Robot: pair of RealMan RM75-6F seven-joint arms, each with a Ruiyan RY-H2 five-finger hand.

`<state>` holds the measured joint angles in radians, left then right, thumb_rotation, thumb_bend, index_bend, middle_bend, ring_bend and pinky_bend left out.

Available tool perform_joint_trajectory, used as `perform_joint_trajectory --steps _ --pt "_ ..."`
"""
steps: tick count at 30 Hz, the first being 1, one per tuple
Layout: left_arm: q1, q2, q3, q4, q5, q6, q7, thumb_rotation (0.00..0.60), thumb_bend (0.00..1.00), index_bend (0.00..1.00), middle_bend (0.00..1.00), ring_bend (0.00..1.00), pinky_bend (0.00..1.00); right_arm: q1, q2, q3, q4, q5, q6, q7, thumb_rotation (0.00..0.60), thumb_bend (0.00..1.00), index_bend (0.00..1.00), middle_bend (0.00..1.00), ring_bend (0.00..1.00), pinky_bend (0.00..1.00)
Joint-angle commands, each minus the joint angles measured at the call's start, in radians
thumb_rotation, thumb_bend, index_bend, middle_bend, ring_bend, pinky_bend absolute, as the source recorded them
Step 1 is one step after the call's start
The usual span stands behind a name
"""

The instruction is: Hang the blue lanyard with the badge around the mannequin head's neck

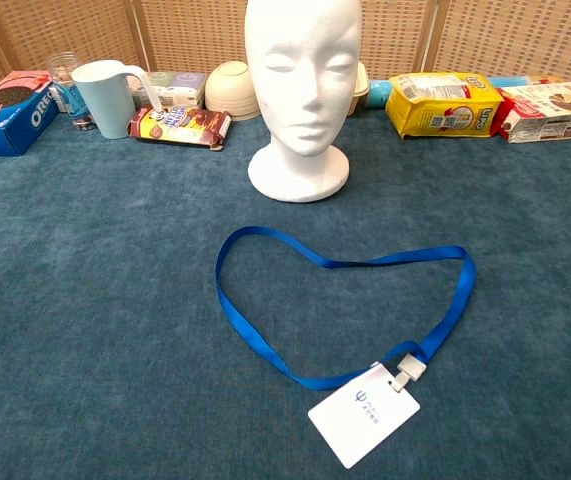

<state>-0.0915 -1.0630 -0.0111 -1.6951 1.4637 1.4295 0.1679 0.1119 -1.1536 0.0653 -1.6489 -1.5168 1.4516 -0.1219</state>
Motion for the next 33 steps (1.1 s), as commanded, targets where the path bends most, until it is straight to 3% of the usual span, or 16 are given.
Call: perform_joint_trajectory --steps 1,15,21,24,29,33 --pt "-0.001 -0.001 0.001 0.001 0.002 -0.001 -0.003 0.212 0.14 0.61 0.56 0.45 0.26 0.000 -0.001 -0.002 0.001 -0.003 0.001 0.001 0.600 0.25 0.55 0.61 0.64 0.63" --pt "-0.001 0.013 -0.013 -0.001 0.024 0.032 -0.020 0.213 0.14 0.61 0.56 0.46 0.27 -0.006 0.016 -0.003 -0.026 -0.026 0.028 0.029 0.600 0.25 0.53 0.61 0.64 0.63" --pt "0.000 0.023 -0.014 -0.006 0.055 0.055 -0.022 0.232 0.14 0.61 0.56 0.49 0.44 0.012 0.038 -0.005 -0.058 -0.050 0.008 0.058 0.600 0.25 0.48 0.61 0.64 0.64" --pt "0.003 0.031 -0.013 -0.008 0.074 0.072 -0.025 0.254 0.14 0.61 0.56 0.51 0.51 0.037 0.054 -0.006 -0.078 -0.063 -0.029 0.083 0.600 0.25 0.41 0.60 0.66 0.69" --pt "0.000 0.049 -0.016 -0.018 0.096 0.085 -0.026 0.261 0.14 0.61 0.56 0.52 0.54 0.135 0.065 -0.002 -0.100 -0.101 -0.162 0.107 0.600 0.26 0.33 0.61 0.77 0.82" --pt "-0.004 0.055 -0.016 -0.025 0.099 0.081 -0.023 0.261 0.14 0.61 0.56 0.55 0.58 0.186 0.050 0.005 -0.094 -0.115 -0.219 0.100 0.600 0.27 0.30 0.69 0.87 0.88"
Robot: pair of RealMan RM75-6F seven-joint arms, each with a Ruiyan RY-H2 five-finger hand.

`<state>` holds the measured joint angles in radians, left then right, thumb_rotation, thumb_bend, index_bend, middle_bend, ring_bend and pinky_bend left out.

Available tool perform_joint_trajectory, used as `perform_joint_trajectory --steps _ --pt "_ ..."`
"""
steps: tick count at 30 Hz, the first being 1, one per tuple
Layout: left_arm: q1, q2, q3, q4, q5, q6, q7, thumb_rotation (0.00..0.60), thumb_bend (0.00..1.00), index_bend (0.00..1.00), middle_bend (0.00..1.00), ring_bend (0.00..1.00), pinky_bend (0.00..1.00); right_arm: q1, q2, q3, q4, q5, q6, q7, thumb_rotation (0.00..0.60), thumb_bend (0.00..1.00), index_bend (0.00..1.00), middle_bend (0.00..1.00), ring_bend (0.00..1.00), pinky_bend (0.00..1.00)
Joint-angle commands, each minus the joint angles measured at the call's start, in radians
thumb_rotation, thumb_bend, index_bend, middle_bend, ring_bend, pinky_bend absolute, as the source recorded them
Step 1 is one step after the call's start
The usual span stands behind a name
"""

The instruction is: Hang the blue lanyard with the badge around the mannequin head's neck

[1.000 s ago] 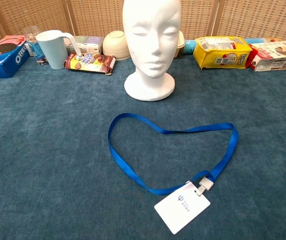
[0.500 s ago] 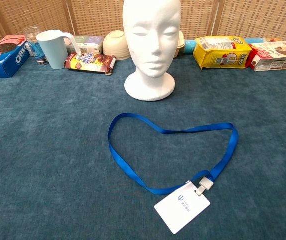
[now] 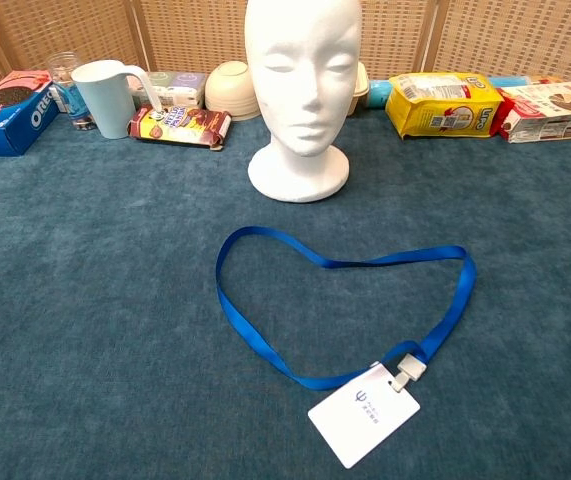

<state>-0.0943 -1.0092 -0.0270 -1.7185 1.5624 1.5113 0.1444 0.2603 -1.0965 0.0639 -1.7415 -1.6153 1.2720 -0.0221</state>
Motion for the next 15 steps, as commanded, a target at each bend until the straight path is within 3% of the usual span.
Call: perform_joint_trajectory --steps 1,4,8,15 --pt "-0.003 0.002 -0.001 -0.003 0.001 -0.003 0.003 0.260 0.14 0.61 0.56 0.55 0.59 0.058 -0.018 0.012 0.007 -0.023 -0.057 -0.007 0.600 0.27 0.30 0.71 0.89 0.90" --pt "-0.008 0.004 -0.003 -0.007 0.001 -0.010 0.007 0.263 0.14 0.61 0.56 0.57 0.61 0.120 -0.044 0.026 0.021 -0.019 -0.131 -0.006 0.599 0.27 0.29 0.83 0.98 0.98" --pt "-0.013 0.008 -0.004 -0.009 -0.004 -0.020 0.008 0.263 0.14 0.61 0.56 0.58 0.63 0.180 -0.066 0.035 0.037 -0.010 -0.204 0.006 0.600 0.27 0.31 0.97 1.00 1.00" --pt "-0.022 0.013 -0.007 -0.010 -0.008 -0.032 0.012 0.267 0.14 0.61 0.56 0.59 0.66 0.265 -0.114 0.046 0.080 0.007 -0.295 -0.001 0.598 0.28 0.42 1.00 1.00 1.00"
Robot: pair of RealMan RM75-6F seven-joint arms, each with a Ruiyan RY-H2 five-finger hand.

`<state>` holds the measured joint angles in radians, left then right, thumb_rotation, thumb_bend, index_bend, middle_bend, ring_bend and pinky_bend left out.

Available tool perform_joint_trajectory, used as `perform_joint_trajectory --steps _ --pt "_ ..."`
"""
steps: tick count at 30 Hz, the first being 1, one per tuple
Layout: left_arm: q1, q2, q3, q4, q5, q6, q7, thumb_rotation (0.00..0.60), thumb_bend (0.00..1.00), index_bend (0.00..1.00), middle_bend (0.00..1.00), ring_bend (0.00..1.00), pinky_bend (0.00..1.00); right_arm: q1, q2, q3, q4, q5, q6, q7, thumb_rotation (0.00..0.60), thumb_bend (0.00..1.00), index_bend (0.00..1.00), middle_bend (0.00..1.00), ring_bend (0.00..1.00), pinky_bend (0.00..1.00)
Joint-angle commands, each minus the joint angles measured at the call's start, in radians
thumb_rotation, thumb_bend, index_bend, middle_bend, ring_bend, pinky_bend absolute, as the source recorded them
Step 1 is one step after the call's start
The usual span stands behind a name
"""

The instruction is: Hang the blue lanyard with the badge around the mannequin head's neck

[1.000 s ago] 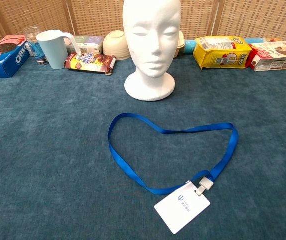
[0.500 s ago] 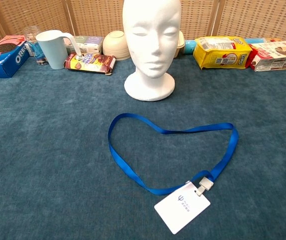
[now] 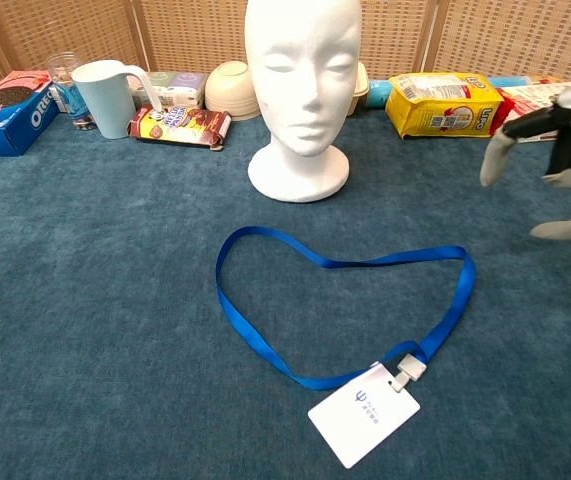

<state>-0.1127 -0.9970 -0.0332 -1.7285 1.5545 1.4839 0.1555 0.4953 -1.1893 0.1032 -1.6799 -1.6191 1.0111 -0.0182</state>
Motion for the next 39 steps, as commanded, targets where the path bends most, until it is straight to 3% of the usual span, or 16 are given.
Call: perform_joint_trajectory --steps 1,6,13,26,39 --pt "-0.005 0.001 -0.001 -0.001 0.000 -0.007 0.002 0.266 0.14 0.61 0.56 0.59 0.66 0.040 -0.028 0.007 0.025 0.015 -0.044 -0.008 0.598 0.28 0.43 1.00 1.00 1.00" --pt "-0.014 0.001 -0.003 -0.006 0.004 -0.015 0.007 0.261 0.14 0.61 0.56 0.59 0.66 0.077 -0.053 0.004 0.053 0.030 -0.084 -0.041 0.600 0.29 0.49 1.00 1.00 1.00" --pt "-0.021 0.004 -0.002 -0.013 0.011 -0.021 0.013 0.263 0.14 0.61 0.56 0.60 0.66 0.120 -0.075 -0.004 0.067 0.049 -0.137 -0.083 0.600 0.31 0.50 1.00 1.00 1.00" --pt "-0.029 0.016 0.006 -0.024 0.014 -0.039 0.016 0.262 0.14 0.60 0.56 0.60 0.66 0.202 -0.112 -0.015 0.114 0.094 -0.238 -0.198 0.600 0.31 0.44 1.00 1.00 1.00" --pt "-0.036 0.014 0.015 -0.015 0.009 -0.060 0.006 0.263 0.14 0.54 0.56 0.60 0.66 0.230 -0.172 -0.052 0.188 0.128 -0.262 -0.328 0.600 0.31 0.42 1.00 1.00 1.00"
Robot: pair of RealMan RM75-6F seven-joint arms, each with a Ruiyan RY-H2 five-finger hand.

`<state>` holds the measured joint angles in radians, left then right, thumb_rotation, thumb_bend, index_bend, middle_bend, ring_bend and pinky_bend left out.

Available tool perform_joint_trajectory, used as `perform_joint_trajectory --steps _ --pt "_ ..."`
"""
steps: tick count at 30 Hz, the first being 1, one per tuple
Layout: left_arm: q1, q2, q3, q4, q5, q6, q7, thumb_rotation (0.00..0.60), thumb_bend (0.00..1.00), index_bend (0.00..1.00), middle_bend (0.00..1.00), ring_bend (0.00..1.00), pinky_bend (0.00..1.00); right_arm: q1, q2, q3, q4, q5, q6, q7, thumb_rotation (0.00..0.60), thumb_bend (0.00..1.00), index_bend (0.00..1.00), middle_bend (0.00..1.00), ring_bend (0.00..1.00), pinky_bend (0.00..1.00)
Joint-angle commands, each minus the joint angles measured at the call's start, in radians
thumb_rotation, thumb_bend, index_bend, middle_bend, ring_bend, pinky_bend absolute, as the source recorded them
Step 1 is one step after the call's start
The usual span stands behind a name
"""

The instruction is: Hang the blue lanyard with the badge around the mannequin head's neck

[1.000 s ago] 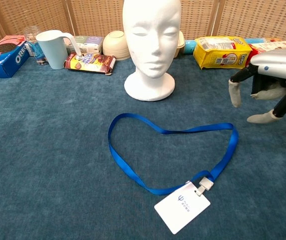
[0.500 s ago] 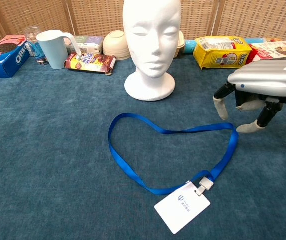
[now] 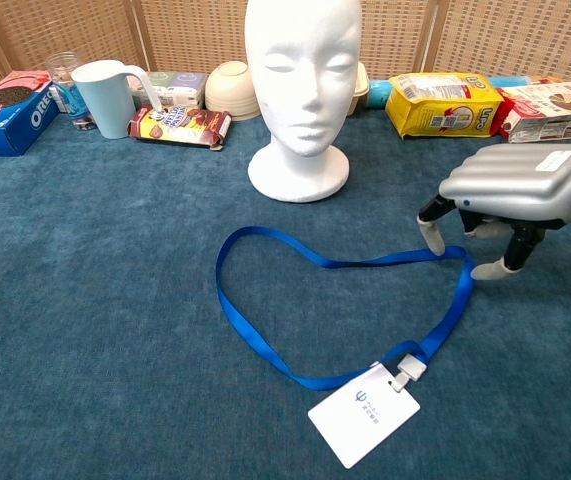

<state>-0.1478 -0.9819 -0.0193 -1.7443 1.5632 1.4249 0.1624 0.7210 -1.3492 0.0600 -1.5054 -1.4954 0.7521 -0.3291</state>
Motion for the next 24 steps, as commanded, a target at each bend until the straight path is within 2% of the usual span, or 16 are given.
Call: perform_joint_trajectory --steps 1,16,24 --pt "-0.001 -0.002 0.002 0.001 0.000 -0.002 -0.001 0.264 0.14 0.54 0.56 0.60 0.66 0.005 -0.014 -0.011 0.016 0.005 -0.002 -0.021 0.600 0.31 0.42 1.00 1.00 1.00" --pt "-0.004 -0.005 0.006 0.009 -0.004 -0.010 -0.007 0.264 0.14 0.52 0.56 0.60 0.66 0.016 -0.053 -0.029 0.050 0.028 0.011 -0.051 0.600 0.32 0.42 1.00 1.00 1.00" --pt "-0.005 -0.008 0.009 0.014 -0.003 -0.011 -0.012 0.262 0.14 0.52 0.56 0.60 0.66 0.017 -0.056 -0.043 0.056 0.037 0.015 -0.059 0.600 0.36 0.46 1.00 1.00 1.00"
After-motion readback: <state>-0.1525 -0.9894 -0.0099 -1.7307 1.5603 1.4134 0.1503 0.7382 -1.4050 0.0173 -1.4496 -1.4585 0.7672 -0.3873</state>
